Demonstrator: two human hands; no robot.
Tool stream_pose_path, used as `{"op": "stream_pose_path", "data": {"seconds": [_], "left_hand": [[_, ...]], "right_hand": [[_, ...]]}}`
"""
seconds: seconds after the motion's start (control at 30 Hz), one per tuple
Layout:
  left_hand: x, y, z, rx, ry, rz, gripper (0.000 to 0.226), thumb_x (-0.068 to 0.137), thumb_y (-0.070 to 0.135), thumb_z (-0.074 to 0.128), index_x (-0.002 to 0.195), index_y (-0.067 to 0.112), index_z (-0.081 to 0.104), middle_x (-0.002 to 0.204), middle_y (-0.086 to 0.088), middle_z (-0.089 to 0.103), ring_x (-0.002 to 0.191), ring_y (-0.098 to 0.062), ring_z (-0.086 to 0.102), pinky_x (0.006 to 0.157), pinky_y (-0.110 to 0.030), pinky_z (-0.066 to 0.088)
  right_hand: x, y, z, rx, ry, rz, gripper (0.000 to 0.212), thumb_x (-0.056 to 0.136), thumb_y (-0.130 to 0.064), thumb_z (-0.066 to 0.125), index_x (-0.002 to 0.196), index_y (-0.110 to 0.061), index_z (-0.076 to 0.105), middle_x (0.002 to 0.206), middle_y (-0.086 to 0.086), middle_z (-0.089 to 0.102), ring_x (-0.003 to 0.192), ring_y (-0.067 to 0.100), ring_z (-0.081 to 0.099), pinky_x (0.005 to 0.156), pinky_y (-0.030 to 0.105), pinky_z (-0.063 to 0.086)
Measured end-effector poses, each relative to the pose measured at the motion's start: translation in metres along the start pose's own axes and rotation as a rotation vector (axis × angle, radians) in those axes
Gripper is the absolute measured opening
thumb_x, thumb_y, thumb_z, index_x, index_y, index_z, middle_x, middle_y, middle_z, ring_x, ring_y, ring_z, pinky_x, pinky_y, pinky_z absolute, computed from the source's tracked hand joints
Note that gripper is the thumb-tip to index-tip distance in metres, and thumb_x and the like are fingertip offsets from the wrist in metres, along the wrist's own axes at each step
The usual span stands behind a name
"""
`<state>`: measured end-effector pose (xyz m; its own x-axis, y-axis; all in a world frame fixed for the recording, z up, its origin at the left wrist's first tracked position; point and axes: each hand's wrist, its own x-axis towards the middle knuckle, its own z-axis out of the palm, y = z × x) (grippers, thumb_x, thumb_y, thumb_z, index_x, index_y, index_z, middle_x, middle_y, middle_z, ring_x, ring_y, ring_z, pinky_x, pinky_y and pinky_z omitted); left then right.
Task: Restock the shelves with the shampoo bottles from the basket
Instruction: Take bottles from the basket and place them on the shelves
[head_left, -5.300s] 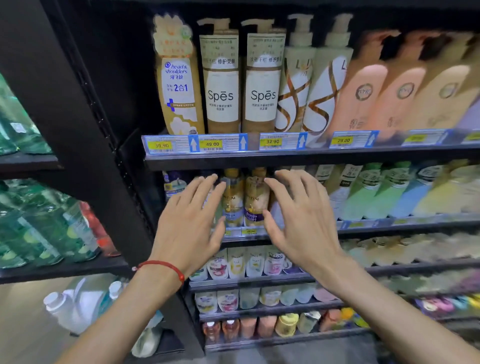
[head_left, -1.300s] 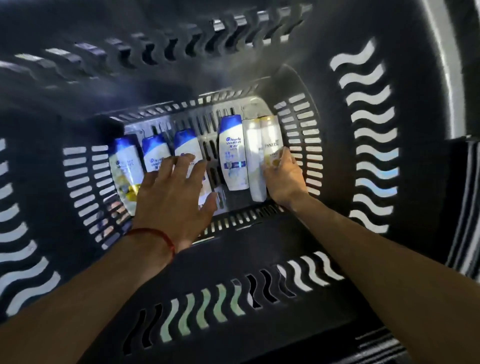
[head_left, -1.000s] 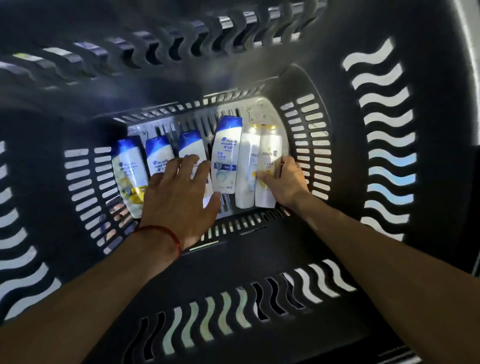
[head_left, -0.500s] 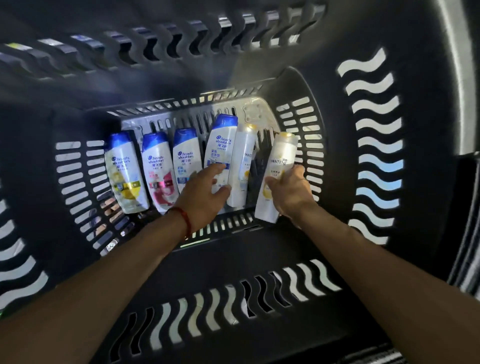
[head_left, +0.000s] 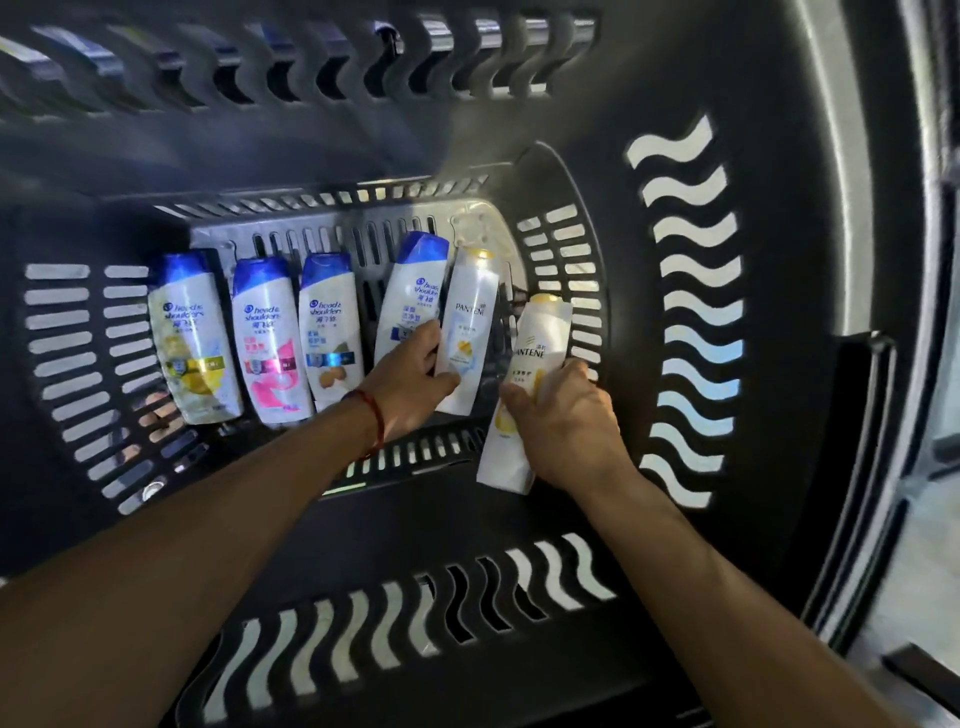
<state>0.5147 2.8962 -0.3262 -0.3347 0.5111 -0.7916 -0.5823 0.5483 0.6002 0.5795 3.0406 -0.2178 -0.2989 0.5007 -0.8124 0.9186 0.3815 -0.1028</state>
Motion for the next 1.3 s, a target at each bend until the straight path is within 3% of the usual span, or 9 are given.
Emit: {"op": "stream_pose_path", "data": {"seconds": [0.07,0.2,0.33,0.5,0.6,0.7,0.77,0.93,1.3], "left_hand": [[0.002,0.0,0.003,-0.006,-0.01,-0.004,0.064,0.097,-0.003,0.06,0.152,0.009,0.031,0.131,0.022,0.044,0.122,0.002,0.047,0.095,-0.016,0.045],[0.006,0.008,0.001,0.021,0.094,-0.026,0.09,0.093,0.002,0.068,0.161,0.014,0.01,0.159,-0.001,0.033,0.136,-0.016,0.041,0.104,-0.03,0.038],[0.013,0.017,-0.002,0.101,0.108,-0.031,0.084,0.093,0.005,0.07,0.159,0.012,0.017,0.153,-0.011,0.043,0.117,-0.016,0.053,0.098,-0.034,0.048],[0.025,0.022,0.0,0.174,0.126,-0.054,0.068,0.09,0.014,0.076,0.148,0.009,0.039,0.139,-0.012,0.059,0.117,-0.023,0.061,0.104,-0.04,0.049],[0.029,0.023,0.008,0.161,0.143,-0.056,0.064,0.087,0.013,0.079,0.139,0.005,0.043,0.131,-0.015,0.061,0.115,-0.029,0.062,0.103,-0.049,0.05],[0.033,0.023,0.013,0.168,0.261,-0.053,0.06,0.084,0.013,0.082,0.129,0.003,0.044,0.116,-0.013,0.059,0.105,-0.026,0.059,0.095,-0.042,0.051],[0.034,0.022,0.014,0.209,0.283,-0.039,0.058,0.082,0.017,0.084,0.124,0.002,0.048,0.11,-0.009,0.06,0.101,-0.023,0.06,0.087,-0.036,0.05],[0.032,0.023,0.012,0.408,0.192,-0.036,0.04,0.087,0.028,0.079,0.116,0.004,0.064,0.11,-0.013,0.071,0.102,-0.029,0.066,0.093,-0.046,0.054],[0.01,0.024,0.006,0.339,0.155,-0.092,0.046,0.093,0.024,0.073,0.127,0.008,0.047,0.123,-0.014,0.066,0.112,-0.032,0.064,0.099,-0.05,0.051]], "right_hand": [[-0.001,0.001,-0.001,-0.001,-0.002,-0.021,0.057,0.103,-0.045,0.06,0.138,-0.003,0.042,0.121,0.01,0.055,0.111,0.026,0.056,0.089,0.033,0.042],[-0.005,-0.001,-0.007,0.035,-0.025,0.016,0.056,0.103,-0.044,0.061,0.134,-0.003,0.04,0.115,0.007,0.052,0.117,0.027,0.055,0.089,0.031,0.039],[-0.01,-0.002,-0.012,0.124,-0.044,0.025,0.04,0.102,-0.041,0.063,0.115,-0.014,0.037,0.104,0.0,0.05,0.096,0.016,0.048,0.082,0.03,0.039],[-0.022,-0.002,-0.014,0.338,-0.016,0.033,0.04,0.105,-0.03,0.06,0.13,-0.009,0.037,0.125,0.011,0.059,0.116,0.027,0.06,0.102,0.046,0.052],[-0.027,-0.002,-0.018,0.439,-0.037,0.055,0.031,0.105,-0.022,0.059,0.126,-0.011,0.038,0.125,0.013,0.06,0.116,0.029,0.062,0.101,0.049,0.054],[-0.027,0.001,-0.021,0.439,-0.011,0.011,0.028,0.104,-0.015,0.061,0.121,-0.014,0.039,0.122,0.011,0.061,0.115,0.027,0.062,0.099,0.048,0.054],[-0.026,0.006,-0.023,0.387,0.039,-0.036,0.029,0.103,-0.014,0.061,0.123,-0.015,0.04,0.119,0.008,0.063,0.113,0.025,0.062,0.094,0.043,0.055],[-0.03,0.02,-0.023,0.474,0.028,-0.078,0.03,0.105,-0.017,0.061,0.122,-0.029,0.039,0.106,-0.012,0.059,0.093,0.003,0.061,0.055,0.003,0.047],[-0.042,0.021,-0.028,0.544,-0.002,-0.106,0.038,0.103,-0.023,0.063,0.133,-0.025,0.039,0.113,-0.005,0.065,0.093,0.004,0.069,0.062,0.01,0.055]]}}
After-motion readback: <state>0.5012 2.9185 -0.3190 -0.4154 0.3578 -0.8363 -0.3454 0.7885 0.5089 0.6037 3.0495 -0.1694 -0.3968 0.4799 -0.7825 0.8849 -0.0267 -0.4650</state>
